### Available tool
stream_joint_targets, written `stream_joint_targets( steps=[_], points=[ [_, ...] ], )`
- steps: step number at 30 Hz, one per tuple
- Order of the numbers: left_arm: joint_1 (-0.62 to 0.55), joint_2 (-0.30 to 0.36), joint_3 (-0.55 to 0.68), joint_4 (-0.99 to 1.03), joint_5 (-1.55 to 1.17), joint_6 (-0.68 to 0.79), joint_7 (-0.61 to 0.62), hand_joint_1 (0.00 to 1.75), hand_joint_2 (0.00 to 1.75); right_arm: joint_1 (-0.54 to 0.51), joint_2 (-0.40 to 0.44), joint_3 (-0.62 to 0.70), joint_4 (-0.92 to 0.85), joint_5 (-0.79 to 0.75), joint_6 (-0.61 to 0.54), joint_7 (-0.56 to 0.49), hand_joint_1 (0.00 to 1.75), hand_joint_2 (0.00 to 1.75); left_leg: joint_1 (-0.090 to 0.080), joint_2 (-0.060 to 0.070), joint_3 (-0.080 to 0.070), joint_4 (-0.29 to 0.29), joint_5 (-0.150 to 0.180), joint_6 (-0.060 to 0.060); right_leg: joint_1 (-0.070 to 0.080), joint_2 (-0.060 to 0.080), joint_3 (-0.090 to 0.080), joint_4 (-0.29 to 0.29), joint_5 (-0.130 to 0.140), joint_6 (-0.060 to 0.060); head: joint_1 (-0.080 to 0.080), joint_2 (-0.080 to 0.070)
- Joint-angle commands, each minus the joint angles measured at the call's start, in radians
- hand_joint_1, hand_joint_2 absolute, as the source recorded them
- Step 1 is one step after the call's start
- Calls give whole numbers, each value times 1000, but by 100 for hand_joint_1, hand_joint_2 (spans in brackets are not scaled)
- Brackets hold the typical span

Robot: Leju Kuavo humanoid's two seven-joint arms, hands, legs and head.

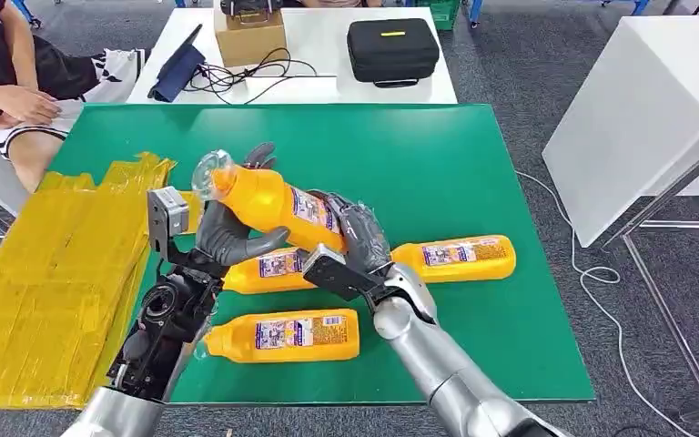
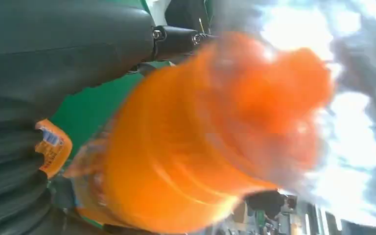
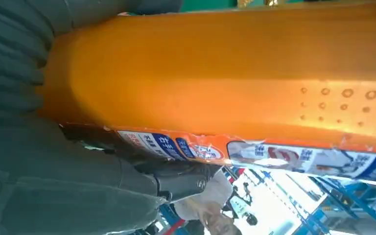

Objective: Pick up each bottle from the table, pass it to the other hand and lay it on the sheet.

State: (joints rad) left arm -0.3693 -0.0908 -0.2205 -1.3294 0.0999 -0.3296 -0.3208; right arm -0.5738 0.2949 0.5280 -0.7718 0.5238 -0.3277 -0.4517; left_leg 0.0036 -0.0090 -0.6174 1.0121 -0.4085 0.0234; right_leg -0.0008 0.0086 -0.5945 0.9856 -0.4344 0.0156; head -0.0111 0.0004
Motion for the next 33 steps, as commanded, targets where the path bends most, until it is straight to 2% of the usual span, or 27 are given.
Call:
stream_joint_targets(
  steps=[1, 7, 12, 13, 14, 23, 27, 28, 29, 33],
  points=[
    [-10, 0, -26, 28, 18, -5, -3, 0, 175, -71, 2, 31, 135, -18, -4, -9, 175, 175, 0, -1, 4, 0, -1, -1, 0, -2, 4, -1, -2, 0, 0, 0],
    [1, -5, -28, 9, 18, -3, -3, 0, 175, -82, 4, 13, 138, -39, -16, -11, 175, 175, 0, 0, 3, 0, -1, -1, 0, -1, 3, 0, -1, 0, 0, 0],
    [-1, -11, -40, -24, 20, -5, 7, 0, 175, -94, 11, 35, 137, -42, 19, -18, 175, 175, 0, 0, 0, 0, 0, 0, 0, -1, 0, 0, 0, 0, 0, 0],
    [-1, -11, -40, -24, 20, -5, 7, 0, 175, -94, 11, 35, 137, -42, 19, -18, 175, 175, 0, 1, 5, 1, -3, -1, 0, -1, 5, 0, -3, 1, 0, 0],
    [-1, -11, -40, -24, 20, -5, 7, 0, 175, -94, 11, 35, 137, -42, 19, -18, 175, 175, 0, 0, 1, 0, 0, 0, 0, -1, 1, 0, -1, 0, 0, 0],
    [-2, -11, -40, -22, 20, -4, 8, 0, 175, -89, 14, 39, 136, -41, 15, -18, 175, 175, 1, 0, 5, 0, -2, -1, 1, -2, 6, -1, -2, 0, 0, 0],
    [-2, -11, -40, -22, 20, -4, 8, 0, 175, -89, 14, 39, 136, -41, 15, -18, 175, 175, 0, 0, 2, 0, -1, 0, 0, -1, 2, 0, -1, 0, 0, 0],
    [-2, -11, -40, -22, 20, -4, 8, 0, 175, -89, 14, 39, 136, -41, 15, -18, 175, 175, 1, 0, 7, 0, -3, -1, 1, -1, 7, -1, -3, 1, 0, 0],
    [-4, -10, -42, -19, 20, -4, 8, 0, 175, -90, 14, 52, 136, -41, 29, -24, 175, 175, 0, 0, 2, 0, -1, -1, 0, -1, 2, 0, -1, 0, 0, 0],
    [-7, -15, -44, -13, 24, -1, 10, 0, 175, -75, 31, 89, 120, -32, 44, -31, 175, 175, 0, 0, 5, 0, -2, -1, 0, -1, 5, 0, -2, 0, 0, 0]
  ],
)
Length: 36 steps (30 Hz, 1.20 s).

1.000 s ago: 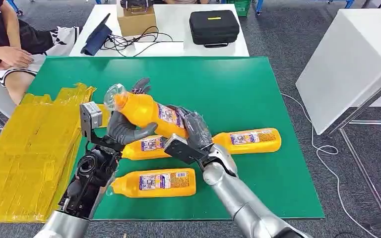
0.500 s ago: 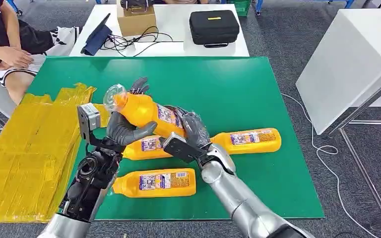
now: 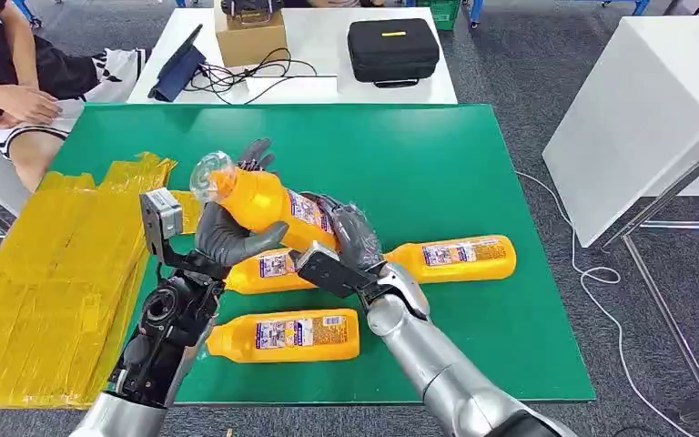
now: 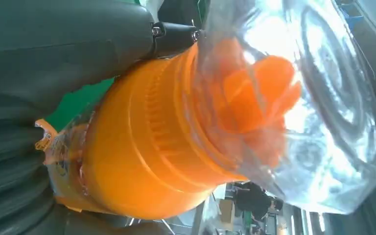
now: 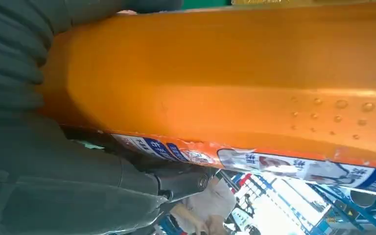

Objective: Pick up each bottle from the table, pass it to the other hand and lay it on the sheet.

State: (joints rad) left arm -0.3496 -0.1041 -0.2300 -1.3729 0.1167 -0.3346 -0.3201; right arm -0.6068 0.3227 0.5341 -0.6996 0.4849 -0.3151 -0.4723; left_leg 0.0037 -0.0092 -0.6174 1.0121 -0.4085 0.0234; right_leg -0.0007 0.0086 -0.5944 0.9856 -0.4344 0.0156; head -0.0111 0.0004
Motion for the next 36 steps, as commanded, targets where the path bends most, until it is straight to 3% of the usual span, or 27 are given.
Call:
stream_joint_targets(
  steps=[1, 5, 23, 24, 25, 26, 36],
  points=[
    [-26, -2, -34, 33, 7, 4, 10, 0, 175, -38, 9, 93, 46, 7, 38, -6, 175, 175, 0, 1, 3, 0, -2, -1, 0, 0, 3, 0, -1, 0, 0, 0],
    [-32, -7, -27, 48, 13, 8, 11, 0, 175, -30, 6, 124, 45, -5, 84, 0, 175, 175, 0, 0, 3, 0, -1, -1, 0, -1, 3, -1, -1, 0, 0, 0],
    [-79, -7, -27, 97, -29, 61, 40, 0, 175, -20, 3, 177, 13, 5, 60, 16, 175, 175, 1, -1, 5, 0, -2, -1, 1, -3, 6, -1, -3, 0, 0, 0],
    [-87, -9, -22, 115, -37, 77, 28, 66, 175, -20, 4, 179, 19, 7, 54, 20, 175, 175, 0, -1, 3, 0, -1, -1, 0, -3, 3, -1, -1, 0, 0, 0],
    [-88, -13, -17, 117, -36, 85, 23, 162, 175, -22, 4, 178, 23, 7, 54, 20, 175, 175, 1, -2, 4, 0, -1, -1, 1, -3, 5, -1, -2, 0, 0, 0],
    [-89, -13, -15, 116, -36, 88, 20, 175, 175, -23, 3, 178, 25, 6, 55, 19, 175, 175, 1, -1, 5, 0, -2, -1, 1, -3, 6, -1, -2, 0, 0, 0],
    [-89, -6, -12, 122, -28, 99, 10, 175, 175, -36, 2, 171, 52, -7, 51, 10, 175, 175, 0, -1, 3, 0, -1, -1, 0, -2, 3, -1, -1, 0, 0, 0]
  ],
)
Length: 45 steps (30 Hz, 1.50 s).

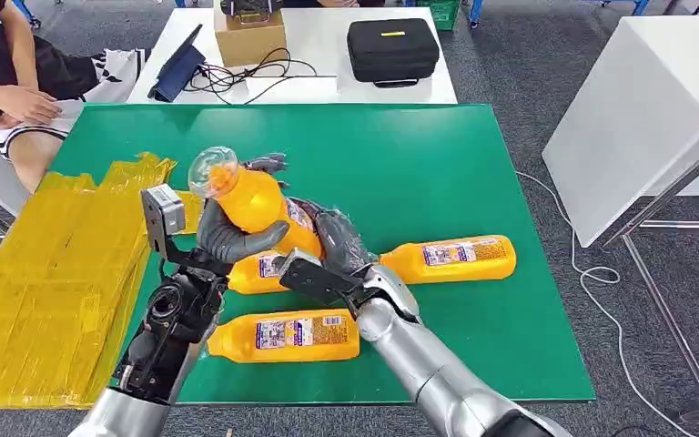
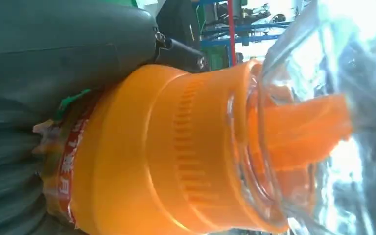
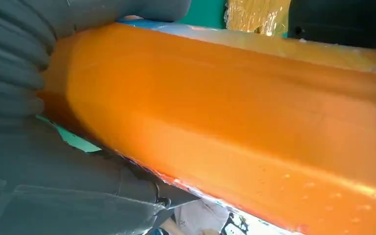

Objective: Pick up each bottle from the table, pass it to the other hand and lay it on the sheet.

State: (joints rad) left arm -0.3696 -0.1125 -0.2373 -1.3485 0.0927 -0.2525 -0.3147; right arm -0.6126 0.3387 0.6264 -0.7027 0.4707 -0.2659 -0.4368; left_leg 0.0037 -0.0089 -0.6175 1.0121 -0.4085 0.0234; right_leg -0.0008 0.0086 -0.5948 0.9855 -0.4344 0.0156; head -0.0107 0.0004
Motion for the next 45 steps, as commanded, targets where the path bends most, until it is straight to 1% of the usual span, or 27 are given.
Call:
stream_joint_targets(
  steps=[1, 3, 4, 6, 8, 9, 10, 11, 13, 14, 15, 17, 19, 20, 22, 24, 27, 29, 32, 33, 35, 36, 39, 40, 42, 44, 45],
  points=[
    [-70, 3, -5, 100, -3, 17, 3, 175, 175, -31, -15, 77, 56, 6, -1, -26, 175, 175, 1, -1, 4, 0, -1, -1, 1, -2, 5, -1, -2, 0, 0, 0],
    [-72, 4, -3, 102, -1, 17, 2, 175, 175, -31, -17, 75, 54, 5, -4, -28, 175, 175, 0, -1, 3, 0, -1, -1, 0, -2, 3, -1, -1, 0, 0, 0],
    [-73, 6, -2, 103, 0, 16, 1, 175, 175, -33, -19, 74, 53, 4, -2, -29, 175, 175, 1, -1, 5, 0, -1, -1, 1, -2, 5, -1, -2, 0, 0, 0],
    [-74, 6, -2, 104, 1, 17, 0, 175, 175, -32, -20, 72, 50, 3, -5, -30, 175, 175, 0, -1, 2, 0, 0, -1, 0, -2, 2, 0, -1, 0, 0, 0],
    [-75, 6, 2, 104, 5, 18, -2, 175, 175, -30, -22, 64, 41, -2, -15, -31, 175, 175, 1, -1, 6, 0, -2, -1, 1, -3, 6, -1, -2, 0, 0, 0],
    [-75, 6, 2, 104, 5, 18, -2, 175, 175, -30, -22, 64, 41, -2, -15, -31, 175, 175, 0, -1, 3, 0, -1, -1, 0, -2, 3, 0, -1, 0, 0, 0],
    [-75, 7, 8, 103, 8, 20, -4, 175, 175, -29, -28, 55, 25, -6, -24, -32, 175, 175, 1, -1, 8, -1, -2, -2, 1, -3, 8, -1, -3, 0, 0, 0],
    [-74, 7, 13, 102, 8, 21, -5, 175, 175, -31, -34, 52, 16, -8, -24, -31, 175, 175, 1, -1, 2, 0, -1, -1, 1, -2, 3, 0, -1, 0, 0, 0],
    [-74, 7, 18, 101, 9, 23, -5, 175, 175, -31, -40, 50, 6, -9, -22, -30, 175, 175, 0, -1, 2, 0, -1, -1, 0, -2, 3, 0, -1, 0, 0, 0],
    [-76, 7, 25, 102, 9, 25, -5, 175, 175, -27, -46, 42, -16, -12, -35, -34, 12, 175, 0, -1, 3, 0, -1, -1, 0, -2, 4, 0, -1, 0, 0, 0],
    [-80, 10, 33, 105, 9, 26, -4, 175, 175, -21, -53, 38, -40, -14, -41, -38, 0, 175, 1, -1, 2, 0, -1, -1, 1, -2, 3, 0, -1, 0, 0, 0],
    [-83, 17, 39, 107, 9, 25, -4, 175, 175, -20, -59, 36, -59, -16, -37, -38, 0, 175, 0, -1, 3, 0, -1, -1, 0, -2, 4, 0, -2, 0, 0, 0],
    [-87, 16, 52, 117, 9, 28, -5, 175, 175, -3, -70, 30, -112, -37, 1, -22, 0, 175, 1, 0, 5, 0, -2, -1, 1, -2, 5, -1, -2, 0, -1, 0],
    [-89, 18, 57, 120, 9, 29, -5, 175, 175, 0, -76, 29, -129, -39, 5, -22, 0, 175, 0, -2, 2, 0, 0, -1, 0, -3, 3, 0, -1, 0, 0, 0],
    [-92, 23, 69, 121, 5, 34, -5, 175, 175, 16, -97, 18, -198, -61, 29, -14, 0, 175, 1, -1, 4, 0, -2, -1, 1, -2, 5, -1, -2, 0, 0, 0],
    [-94, 24, 72, 119, 3, 34, -4, 175, 175, 20, -105, 15, -221, -65, 37, -7, 0, 175, 1, 0, 4, 0, -2, -1, 1, -2, 5, -1, -2, 0, 0, 0],
    [-94, 24, 72, 119, 3, 34, -4, 175, 175, 20, -105, 15, -221, -65, 37, -7, 0, 175, 0, -1, 1, 0, 0, -1, 1, -2, 1, -1, -1, 0, 0, 0],
    [-94, 24, 72, 119, 3, 34, -4, 175, 175, 20, -105, 15, -221, -65, 37, -7, 0, 175, 0, -3, 2, 0, -1, -1, 0, -4, 3, -1, -1, 0, 0, 0],
    [-94, 22, 71, 118, 3, 35, -4, 175, 175, 23, -105, 12, -224, -63, 26, -8, 0, 175, 0, 0, 4, 0, -1, -1, 0, -1, 4, -1, -1, 0, 0, 0],
    [-84, 21, 79, 124, 10, 35, 10, 175, 175, 33, -113, 8, -238, -64, 20, 6, 0, 175, 0, 0, 2, 0, -1, -1, 0, -2, 3, -1, -1, 0, 0, 0],
    [-81, 19, 81, 153, 1, 38, -5, 175, 175, 47, -125, 3, -258, -69, 8, -4, 0, 175, 0, -1, 4, -1, -1, -1, 0, -3, 5, -1, -2, 0, 0, 0],
    [-83, 20, 81, 167, -16, 51, -19, 175, 175, 56, -133, 0, -278, -73, 1, -11, 0, 175, 0, -1, 3, -1, 0, -1, 0, -2, 3, -1, -1, 0, 0, 0],
    [-91, 13, 103, 172, -50, 104, -31, 175, 175, 92, -153, -10, -377, -89, 3, -5, 0, 175, 0, -2, 6, -1, -1, -1, 1, -4, 7, -2, -2, 1, 0, 0],
    [-92, 17, 114, 161, -81, 144, -31, 175, 175, 107, -165, -12, -422, -89, 6, 19, 0, 175, 0, -2, 1, -1, 0, 0, 0, -2, 2, -1, -1, 0, 0, 0],
    [-95, 24, 129, 148, -116, 184, -17, 175, 175, 129, -178, -22, -480, -91, 9, 64, 0, 175, 0, -2, 2, 0, -1, -1, 0, -3, 3, -1, -1, 0, 0, 0],
    [-106, 41, 132, 139, -233, 272, -8, 175, 175, 152, -191, -44, -526, -90, 5, 101, 0, 175, 1, -2, 6, 0, -3, -1, 1, -4, 7, -1, -3, 0, 0, 0],
    [-128, 50, 135, 137, -329, 340, 0, 175, 175, 170, -203, -61, -559, -69, -20, 117, 0, 175, 1, -2, 2, 0, -1, -1, 1, -3, 2, -1, -1, 0, 0, 0]
  ],
)
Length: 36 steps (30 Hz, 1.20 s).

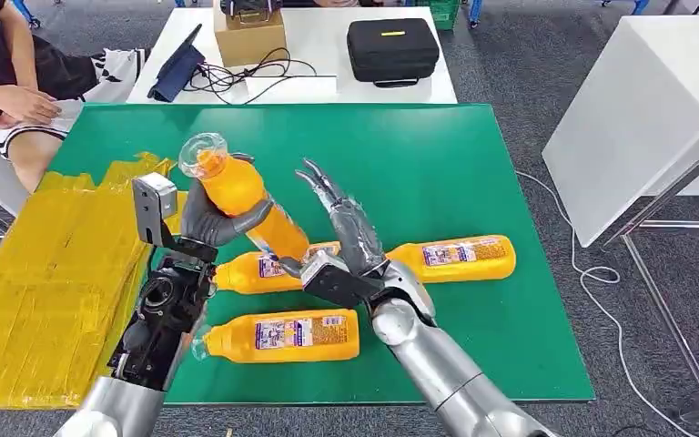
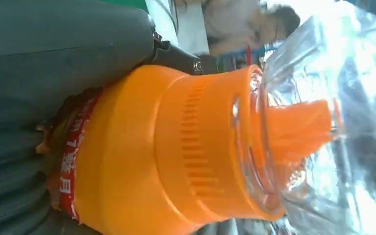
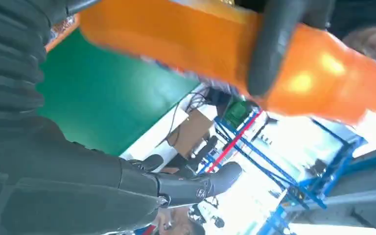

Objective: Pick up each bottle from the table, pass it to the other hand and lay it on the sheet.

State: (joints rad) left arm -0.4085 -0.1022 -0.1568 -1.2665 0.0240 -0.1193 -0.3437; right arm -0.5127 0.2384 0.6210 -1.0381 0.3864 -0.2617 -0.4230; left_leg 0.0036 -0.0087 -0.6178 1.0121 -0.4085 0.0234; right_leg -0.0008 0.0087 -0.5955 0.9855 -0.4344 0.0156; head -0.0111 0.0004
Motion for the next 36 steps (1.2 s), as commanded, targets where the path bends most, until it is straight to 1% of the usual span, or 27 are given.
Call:
stream_joint_targets(
  steps=[1, 3, 4, 6, 7, 8, 10, 11, 12, 13, 14, 17, 19, 20, 21, 22, 23, 25, 26, 27, 28, 29, 30, 33, 35, 36],
  points=[
    [-103, 46, 61, 49, -280, 215, 33, 175, 175, 82, -114, -65, -247, 21, -30, 106, 0, 175, 1, -3, 3, 0, -1, -1, 1, -4, 4, -1, -2, 0, 0, 0],
    [-133, 67, 74, 25, -374, 279, 46, 175, 175, 110, -139, -86, -300, 46, -47, 118, 0, 175, 1, -3, 0, 1, 0, -1, 1, -4, 2, 0, -1, 0, 0, 0],
    [-143, 73, 80, 14, -399, 288, 54, 175, 175, 121, -147, -93, -321, 50, -44, 123, 0, 175, 1, -4, 2, 1, -1, -1, 1, -5, 4, 0, -2, 0, 0, 0],
    [-158, 91, 85, -1, -470, 321, 72, 175, 175, 134, -159, -101, -345, 67, -38, 123, 0, 175, 1, -3, 0, 1, 0, -1, 1, -3, 1, 0, -1, 0, 0, 0],
    [-161, 100, 84, -9, -528, 352, 82, 175, 175, 140, -163, -104, -358, 80, -37, 124, 0, 175, 1, -3, 2, 1, -1, -1, 1, -4, 3, 0, -2, 0, 0, 0],
    [-163, 104, 84, -17, -571, 371, 89, 175, 175, 146, -167, -108, -372, 94, -39, 129, 0, 175, 1, -1, 0, 1, 0, -1, 1, -2, 1, 0, 0, 0, 0, 0],
    [-164, 104, 86, -27, -586, 370, 93, 175, 175, 150, -169, -114, -385, 101, -37, 134, 0, 175, 1, -2, 2, 1, -1, -1, 1, -3, 3, 0, -2, 0, 0, 0],
    [-170, 111, 74, -23, -639, 387, 99, 175, 175, 152, -172, -118, -393, 111, -39, 138, 0, 175, 0, -1, 1, 0, -1, -1, 0, -2, 2, 0, -1, 0, 0, 0],
    [-185, 112, 68, -17, -703, 412, 112, 175, 175, 156, -176, -129, -406, 120, -43, 143, 0, 175, 1, -1, 5, 1, -3, -1, 1, -3, 7, 0, -3, 1, 0, 0],
    [-202, 111, 67, -8, -755, 433, 129, 175, 175, 156, -179, -138, -415, 126, -44, 146, 0, 175, 1, -2, 1, 1, -1, -1, 1, -3, 3, 0, -2, 0, 0, 0],
    [-218, 114, 64, 0, -803, 447, 141, 175, 175, 156, -181, -146, -420, 130, -43, 149, 0, 175, 1, -3, 3, 1, -2, -1, 1, -4, 5, 0, -3, 0, 0, 0],
    [-237, 108, 73, 11, -810, 440, 143, 175, 175, 155, -180, -156, -425, 136, -38, 153, 0, 175, 1, -2, -1, 1, 0, 0, 1, -3, 1, 0, -1, 0, 0, 0],
    [-235, 108, 73, 12, -810, 440, 143, 175, 175, 156, -179, -155, -425, 136, -38, 153, 0, 175, 1, -2, 4, 2, -2, -1, 1, -4, 6, 0, -3, 1, 0, 0],
    [-232, 107, 74, 12, -810, 440, 143, 175, 175, 156, -178, -154, -423, 135, -38, 153, 0, 175, 0, -2, 2, 0, -1, -1, 0, -2, 4, 0, -1, 0, 0, 0],
    [-229, 107, 75, 10, -812, 439, 142, 175, 175, 155, -177, -155, -420, 135, -38, 152, 0, 175, 0, -1, 4, 0, -2, -1, 1, -2, 5, 0, -2, 1, 0, 0],
    [-229, 107, 75, 10, -812, 439, 142, 175, 175, 155, -177, -155, -420, 135, -38, 152, 0, 175, 0, 0, 1, 0, -1, -1, 0, -1, 2, 0, -1, 0, 0, 0],
    [-229, 107, 75, 10, -812, 439, 142, 175, 175, 155, -177, -155, -420, 135, -38, 152, 0, 175, 0, -1, 3, 0, -1, -1, 0, -2, 4, 0, -2, 0, 0, 0],
    [-229, 107, 75, 10, -812, 439, 142, 175, 175, 155, -177, -155, -420, 135, -38, 152, 0, 175, 0, -1, 1, 0, -1, -1, 0, -2, 2, 0, -1, 0, 0, 0],
    [-236, 121, 60, 17, -873, 460, 153, 175, 175, 154, -176, -157, -421, 135, -39, 153, 0, 175, 0, -1, 3, 0, -2, -1, 1, -2, 4, 0, -2, 0, 0, 0],
    [-260, 131, 55, 38, -944, 462, 188, 175, 175, 151, -177, -162, -428, 137, -41, 153, 0, 175, 0, -1, 3, 0, -2, -1, 1, -2, 3, 0, -2, 0, 0, 0],
    [-287, 142, 49, 48, -984, 475, 192, 175, 175, 140, -177, -167, -447, 144, -55, 137, 0, 175, 0, -1, 1, 1, -1, -1, 0, -1, 1, 0, -1, 0, 0, 0],
    [-321, 156, 41, 50, -1059, 447, 248, 175, 175, 133, -178, -174, -471, 147, -45, 156, 0, 175, 1, -1, 2, 1, -2, -1, 1, -2, 3, 1, -2, 0, 0, 0],
    [-354, 169, 36, 60, -1124, 395, 289, 175, 175, 123, -177, -186, -490, 152, -30, 182, 0, 175, 1, -2, -1, 2, -1, -1, 1, -2, 1, 1, -1, 0, 0, 0],
    [-415, 198, 20, 174, -1247, 296, 349, 175, 175, 109, -174, -214, -488, 162, -9, 203, 0, 175, 1, -1, -2, 2, 0, -1, 1, -2, -1, 2, 0, 0, 0, 0],
    [-451, 204, 31, 275, -1280, 270, 382, 175, 175, 117, -166, -232, -485, 150, 1, 195, 0, 175, 0, -1, 1, 1, 0, -1, 0, -2, 2, 2, -1, 0, 0, 0],
    [-466, 197, 54, 330, -1273, 257, 378, 175, 175, 127, -162, -240, -481, 153, 3, 187, 0, 175, 0, -1, 1, 1, 0, -1, 0, -2, 2, 1, -1, 0, 0, 0]
  ],
)
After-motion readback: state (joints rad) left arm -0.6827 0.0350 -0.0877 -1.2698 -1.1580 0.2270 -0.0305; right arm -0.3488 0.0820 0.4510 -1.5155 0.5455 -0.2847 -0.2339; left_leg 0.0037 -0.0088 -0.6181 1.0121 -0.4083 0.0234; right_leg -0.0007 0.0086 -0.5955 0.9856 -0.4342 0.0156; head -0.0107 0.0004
